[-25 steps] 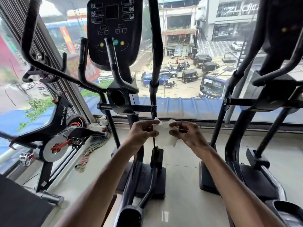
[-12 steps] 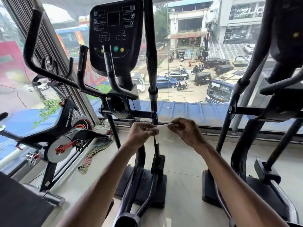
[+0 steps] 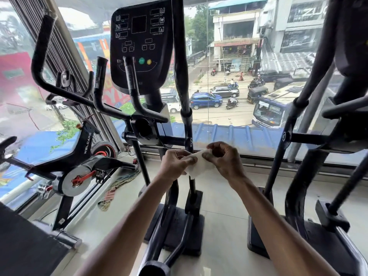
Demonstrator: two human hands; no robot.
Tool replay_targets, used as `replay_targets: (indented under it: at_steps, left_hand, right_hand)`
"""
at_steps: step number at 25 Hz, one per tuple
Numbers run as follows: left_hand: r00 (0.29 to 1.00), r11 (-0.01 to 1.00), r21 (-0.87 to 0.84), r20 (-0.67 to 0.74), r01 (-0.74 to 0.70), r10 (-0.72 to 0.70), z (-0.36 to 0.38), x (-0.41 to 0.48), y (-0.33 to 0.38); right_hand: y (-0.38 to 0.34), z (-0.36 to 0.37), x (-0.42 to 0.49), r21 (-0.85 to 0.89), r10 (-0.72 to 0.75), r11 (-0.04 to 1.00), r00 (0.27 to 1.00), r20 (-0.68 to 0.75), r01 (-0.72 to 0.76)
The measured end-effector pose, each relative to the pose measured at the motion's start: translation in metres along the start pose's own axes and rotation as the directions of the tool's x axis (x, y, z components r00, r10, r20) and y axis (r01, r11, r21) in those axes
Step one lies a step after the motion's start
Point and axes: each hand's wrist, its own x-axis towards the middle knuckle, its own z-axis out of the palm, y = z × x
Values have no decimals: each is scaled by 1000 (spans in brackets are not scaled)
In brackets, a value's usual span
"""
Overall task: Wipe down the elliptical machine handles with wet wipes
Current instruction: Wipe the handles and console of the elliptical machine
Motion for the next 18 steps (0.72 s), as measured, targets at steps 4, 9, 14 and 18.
replay_targets:
  at_steps: [4, 9, 14, 18]
  left_hand:
    - [991, 939, 339, -97, -54, 92, 12, 1, 8]
    - [988, 971, 241, -152, 2, 36, 22, 4, 11]
    - [990, 982, -133, -5, 136, -138, 22, 5, 22]
    - [965, 908, -345, 189, 237, -180, 20, 0, 31]
  right_hand:
    - [0, 1, -2, -186, -197, 964, 980, -13, 191]
    - [-2, 2, -11, -182, -306, 936, 952, 3, 302]
    - [-5, 2, -15, -176, -345, 924, 939, 2, 340]
    - [-9, -2, -15, -206, -333, 918, 941, 67, 340]
